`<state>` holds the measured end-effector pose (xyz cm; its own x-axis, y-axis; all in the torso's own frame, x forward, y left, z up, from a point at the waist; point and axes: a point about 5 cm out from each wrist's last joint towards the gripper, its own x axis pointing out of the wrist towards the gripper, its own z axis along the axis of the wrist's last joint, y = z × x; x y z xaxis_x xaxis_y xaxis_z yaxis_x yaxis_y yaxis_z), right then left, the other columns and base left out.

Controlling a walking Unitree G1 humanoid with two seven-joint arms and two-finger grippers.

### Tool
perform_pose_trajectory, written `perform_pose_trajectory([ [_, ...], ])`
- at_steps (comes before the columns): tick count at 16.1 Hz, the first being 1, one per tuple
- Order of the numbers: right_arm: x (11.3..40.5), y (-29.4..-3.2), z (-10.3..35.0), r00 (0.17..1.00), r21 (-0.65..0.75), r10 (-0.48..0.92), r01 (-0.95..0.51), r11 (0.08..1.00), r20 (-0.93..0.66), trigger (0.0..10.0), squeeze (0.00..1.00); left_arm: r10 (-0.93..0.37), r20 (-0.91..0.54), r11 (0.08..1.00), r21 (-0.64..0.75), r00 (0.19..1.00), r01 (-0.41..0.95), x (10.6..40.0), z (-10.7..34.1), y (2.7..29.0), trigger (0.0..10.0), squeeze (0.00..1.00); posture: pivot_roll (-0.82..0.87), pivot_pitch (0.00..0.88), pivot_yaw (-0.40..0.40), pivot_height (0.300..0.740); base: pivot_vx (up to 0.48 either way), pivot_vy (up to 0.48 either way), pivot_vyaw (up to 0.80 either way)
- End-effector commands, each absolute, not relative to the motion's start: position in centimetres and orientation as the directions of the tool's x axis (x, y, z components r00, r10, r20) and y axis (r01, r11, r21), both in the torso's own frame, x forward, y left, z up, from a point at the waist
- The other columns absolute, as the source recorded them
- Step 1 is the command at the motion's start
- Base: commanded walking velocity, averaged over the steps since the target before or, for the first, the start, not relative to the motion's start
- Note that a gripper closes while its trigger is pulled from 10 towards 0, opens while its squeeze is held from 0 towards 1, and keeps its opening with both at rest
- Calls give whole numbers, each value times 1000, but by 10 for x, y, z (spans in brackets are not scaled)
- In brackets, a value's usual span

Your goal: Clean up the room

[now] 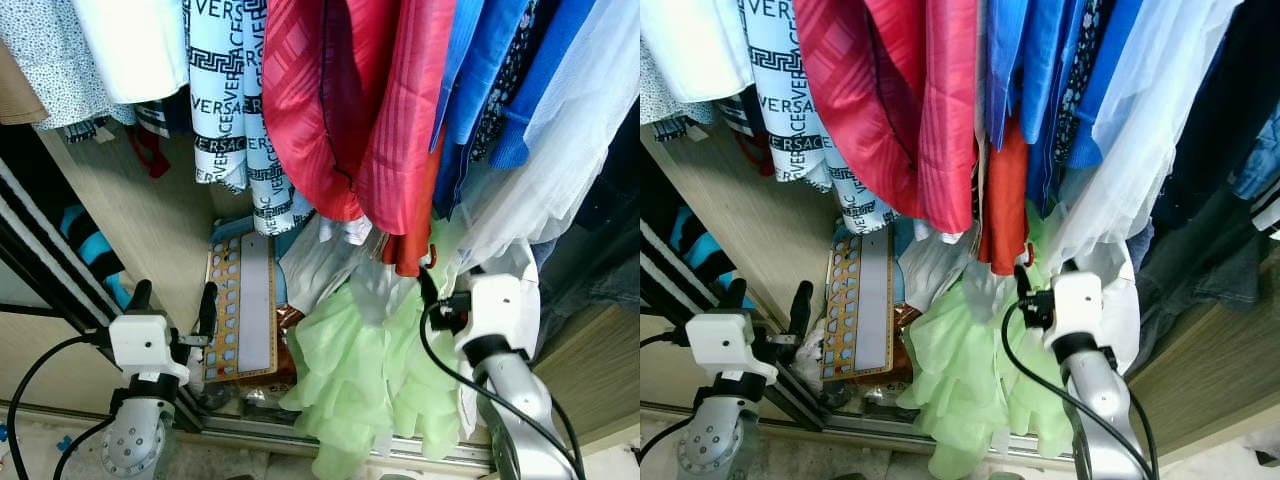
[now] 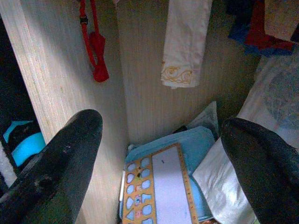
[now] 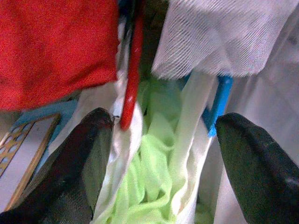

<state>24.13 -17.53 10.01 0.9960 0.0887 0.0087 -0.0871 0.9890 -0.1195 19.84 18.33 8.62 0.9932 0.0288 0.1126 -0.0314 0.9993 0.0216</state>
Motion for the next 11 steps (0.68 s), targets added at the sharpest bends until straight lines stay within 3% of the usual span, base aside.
perform_pose_trajectory([
  [1, 244, -177, 106, 996, -120, 79, -75, 990, 30, 10000, 1000, 30, 126, 999, 25, 992, -33, 200, 90, 185, 10000, 1000, -51, 0, 9, 740, 0, 0, 0],
  [11, 247, -173, 107, 997, -106, 71, -66, 992, 41, 10000, 1000, -3, 118, 1000, -1, 993, 3, 201, 89, 183, 10000, 1000, -49, 0, 15, 740, 0, 0, 0],
])
